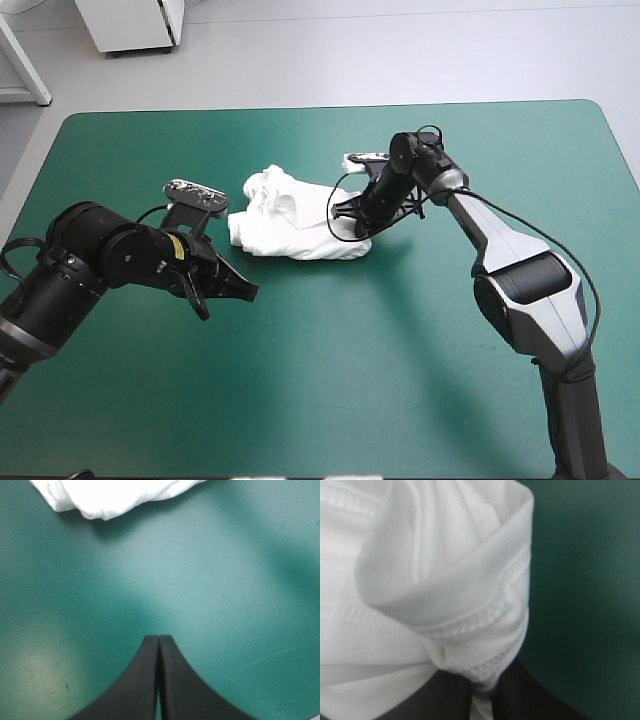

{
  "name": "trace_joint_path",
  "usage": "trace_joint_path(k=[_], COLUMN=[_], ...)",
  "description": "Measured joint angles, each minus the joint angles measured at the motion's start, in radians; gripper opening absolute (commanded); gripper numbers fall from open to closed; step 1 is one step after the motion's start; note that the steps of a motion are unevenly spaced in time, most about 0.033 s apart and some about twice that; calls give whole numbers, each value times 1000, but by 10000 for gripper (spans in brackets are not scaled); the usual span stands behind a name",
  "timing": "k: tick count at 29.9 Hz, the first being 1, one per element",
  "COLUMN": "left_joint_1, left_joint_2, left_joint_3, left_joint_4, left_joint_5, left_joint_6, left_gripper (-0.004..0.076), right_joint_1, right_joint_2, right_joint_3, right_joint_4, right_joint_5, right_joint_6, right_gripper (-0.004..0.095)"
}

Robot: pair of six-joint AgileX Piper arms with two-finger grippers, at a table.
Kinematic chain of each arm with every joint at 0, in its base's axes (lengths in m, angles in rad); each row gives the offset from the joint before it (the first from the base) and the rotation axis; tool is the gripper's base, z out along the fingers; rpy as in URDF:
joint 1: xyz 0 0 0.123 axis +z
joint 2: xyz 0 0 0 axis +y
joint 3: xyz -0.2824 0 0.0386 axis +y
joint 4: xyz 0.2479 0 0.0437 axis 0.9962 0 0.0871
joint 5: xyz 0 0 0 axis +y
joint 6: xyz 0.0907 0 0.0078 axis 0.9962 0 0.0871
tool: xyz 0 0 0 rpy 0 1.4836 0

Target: Fold the cloth

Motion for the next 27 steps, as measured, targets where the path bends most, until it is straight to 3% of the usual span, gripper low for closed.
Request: trace_joint_path(k=[9,18,27], left_joint_1=[0,0,0], left_joint_2=[0,0,0], left_joint_3=[0,0,0], left_joint_4=[-1,-4,-7], left_joint_5=[0,0,4], left_joint_6=[0,0,0], left_gripper=[-22,-22,-22], right_joint_1=[-159,-461,-768], right_joint_2=[-118,-271,-355], right_joint_3=[214,443,475], right_joint_4=[-64,-191,-296], right_joint_5=[-24,-13,6], right_joint_6=[-3,-10,-15], right_gripper=[-17,-16,-16])
